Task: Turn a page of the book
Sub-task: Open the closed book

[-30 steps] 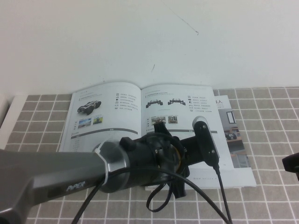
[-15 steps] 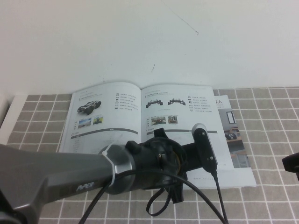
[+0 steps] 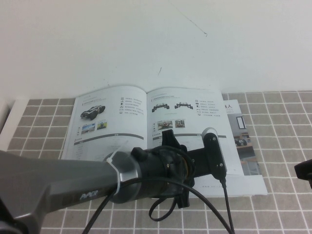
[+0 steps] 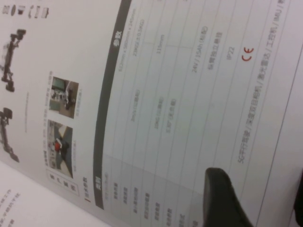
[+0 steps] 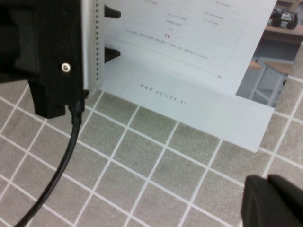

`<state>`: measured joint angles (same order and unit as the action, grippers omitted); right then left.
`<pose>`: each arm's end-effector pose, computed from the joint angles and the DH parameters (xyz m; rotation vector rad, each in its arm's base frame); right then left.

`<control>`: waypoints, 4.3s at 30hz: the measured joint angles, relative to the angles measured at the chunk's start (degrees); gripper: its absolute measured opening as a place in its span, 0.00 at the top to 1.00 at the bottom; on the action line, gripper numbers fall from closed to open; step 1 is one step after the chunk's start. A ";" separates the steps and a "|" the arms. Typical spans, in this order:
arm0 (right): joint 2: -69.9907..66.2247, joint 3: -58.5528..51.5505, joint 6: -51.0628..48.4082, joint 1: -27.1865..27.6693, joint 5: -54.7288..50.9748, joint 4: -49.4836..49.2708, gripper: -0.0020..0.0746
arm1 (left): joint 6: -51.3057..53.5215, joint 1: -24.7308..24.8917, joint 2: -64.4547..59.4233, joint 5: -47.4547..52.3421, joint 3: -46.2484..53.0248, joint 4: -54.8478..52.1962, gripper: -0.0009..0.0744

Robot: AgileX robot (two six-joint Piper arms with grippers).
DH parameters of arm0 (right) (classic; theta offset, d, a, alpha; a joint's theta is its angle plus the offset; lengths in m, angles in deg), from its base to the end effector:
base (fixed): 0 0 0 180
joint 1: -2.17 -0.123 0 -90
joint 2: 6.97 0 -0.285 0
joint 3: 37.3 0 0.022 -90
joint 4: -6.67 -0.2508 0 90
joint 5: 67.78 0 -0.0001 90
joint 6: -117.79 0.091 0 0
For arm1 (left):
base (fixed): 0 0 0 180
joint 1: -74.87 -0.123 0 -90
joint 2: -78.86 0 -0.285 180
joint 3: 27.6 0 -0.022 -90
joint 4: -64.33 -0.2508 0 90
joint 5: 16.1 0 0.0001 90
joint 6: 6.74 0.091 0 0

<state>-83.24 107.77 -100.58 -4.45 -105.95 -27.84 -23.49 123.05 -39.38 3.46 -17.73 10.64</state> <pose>0.2188 0.0575 0.2606 -0.5006 2.4287 0.4239 0.2864 -0.2832 0.1695 1.5145 1.8786 0.2307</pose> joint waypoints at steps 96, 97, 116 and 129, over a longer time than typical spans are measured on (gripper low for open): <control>-43.91 27.41 -40.38 0.10 -18.63 -56.96 0.47 | -6.96 11.87 3.23 5.37 1.47 -8.77 0.63; -43.91 27.41 -40.38 0.10 -19.12 -57.25 0.47 | -9.36 11.22 2.65 4.99 1.45 -11.01 0.64; -43.91 32.86 -41.56 0.10 -25.91 -58.92 0.47 | -40.61 6.76 0.34 14.67 1.58 -34.79 0.64; -33.30 37.56 -43.36 4.35 -28.08 -54.29 0.57 | -42.69 6.40 0.34 21.15 1.58 -34.29 0.64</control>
<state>-116.55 145.33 -143.94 -0.10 -134.02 -82.13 -66.18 129.46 -39.05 24.60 -16.15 -23.65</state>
